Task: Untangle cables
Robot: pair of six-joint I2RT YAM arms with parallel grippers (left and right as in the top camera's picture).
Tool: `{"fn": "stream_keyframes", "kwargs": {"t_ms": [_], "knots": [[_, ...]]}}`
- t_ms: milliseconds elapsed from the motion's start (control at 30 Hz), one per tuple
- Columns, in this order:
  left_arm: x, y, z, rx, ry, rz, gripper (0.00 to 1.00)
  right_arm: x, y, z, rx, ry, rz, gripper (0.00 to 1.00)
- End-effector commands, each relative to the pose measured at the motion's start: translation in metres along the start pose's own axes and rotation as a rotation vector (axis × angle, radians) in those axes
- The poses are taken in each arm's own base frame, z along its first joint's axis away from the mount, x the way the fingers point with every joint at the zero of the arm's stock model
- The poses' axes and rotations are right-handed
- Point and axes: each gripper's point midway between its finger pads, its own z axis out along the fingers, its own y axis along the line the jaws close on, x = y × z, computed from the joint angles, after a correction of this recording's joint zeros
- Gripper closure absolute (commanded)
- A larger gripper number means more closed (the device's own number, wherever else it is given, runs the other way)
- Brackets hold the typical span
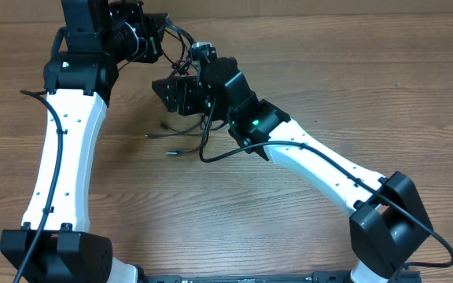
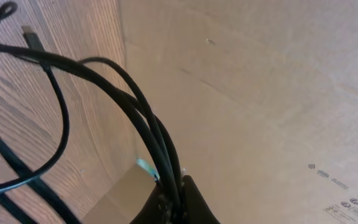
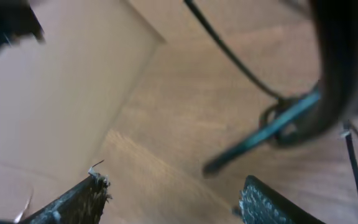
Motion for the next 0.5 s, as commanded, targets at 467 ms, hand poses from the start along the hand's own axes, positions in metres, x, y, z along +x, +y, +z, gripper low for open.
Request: {"fn": "stream_keyframes", "kwargs": {"t_ms": [467], "knots": [[0.017,0.010,0.000,-0.049,0.068,0.001,0.96,-0.027,-0.012,0.030,-0.001,-0.194,0.065,0.44]]}}
